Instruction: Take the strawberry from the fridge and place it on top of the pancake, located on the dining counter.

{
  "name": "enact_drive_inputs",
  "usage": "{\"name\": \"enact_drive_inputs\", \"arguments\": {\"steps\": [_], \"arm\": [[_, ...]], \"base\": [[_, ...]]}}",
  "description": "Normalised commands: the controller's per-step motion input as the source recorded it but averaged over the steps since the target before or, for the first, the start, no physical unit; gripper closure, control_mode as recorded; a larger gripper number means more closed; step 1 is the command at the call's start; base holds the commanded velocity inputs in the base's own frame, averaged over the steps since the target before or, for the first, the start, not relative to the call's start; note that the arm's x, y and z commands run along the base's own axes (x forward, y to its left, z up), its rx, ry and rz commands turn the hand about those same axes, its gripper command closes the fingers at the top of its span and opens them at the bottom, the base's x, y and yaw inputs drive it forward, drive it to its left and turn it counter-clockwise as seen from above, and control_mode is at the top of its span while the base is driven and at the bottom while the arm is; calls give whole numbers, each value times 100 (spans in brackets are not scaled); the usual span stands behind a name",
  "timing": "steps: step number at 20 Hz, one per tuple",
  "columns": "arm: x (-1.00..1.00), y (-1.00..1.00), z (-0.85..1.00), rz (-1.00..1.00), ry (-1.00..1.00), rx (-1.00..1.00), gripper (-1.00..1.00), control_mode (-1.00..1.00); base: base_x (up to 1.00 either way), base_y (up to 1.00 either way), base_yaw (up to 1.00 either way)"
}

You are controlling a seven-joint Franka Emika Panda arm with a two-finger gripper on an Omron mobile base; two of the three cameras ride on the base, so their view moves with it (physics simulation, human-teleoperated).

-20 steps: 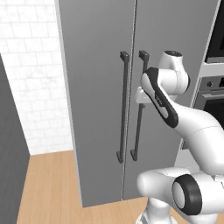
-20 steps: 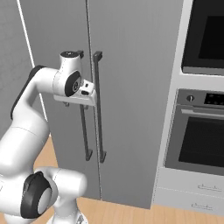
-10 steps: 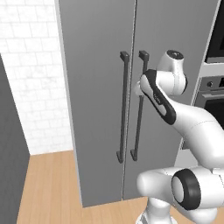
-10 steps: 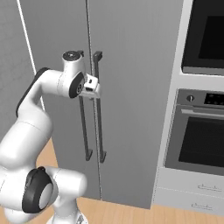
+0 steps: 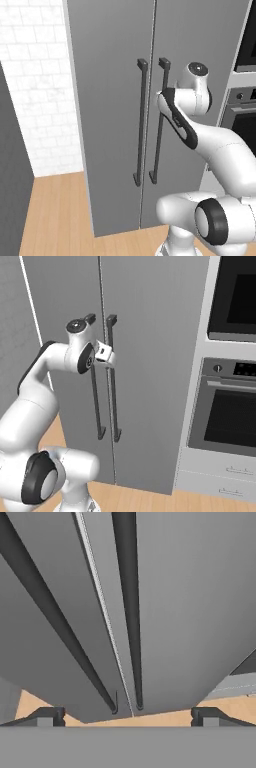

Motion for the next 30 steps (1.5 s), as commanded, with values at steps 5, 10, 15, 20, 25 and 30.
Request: {"name": "enact_drive_inputs", "arguments": {"steps": [5,10,15,20,25,30], "arm": [[19,0,-2,0,-20,-2,-100,-100],[37,-31,0,8,0,0,-100,-100],[45,-27,-2,11,0,0,-100,-100],[58,11,-18,3,-3,0,-100,-100],[50,26,-17,0,-1,0,-100,-100],[55,4,-17,0,-1,0,-100,-100]], "base": [[0,0,0],[0,0,0],[0,0,0],[0,0,0],[0,0,0],[0,0,0]]}}
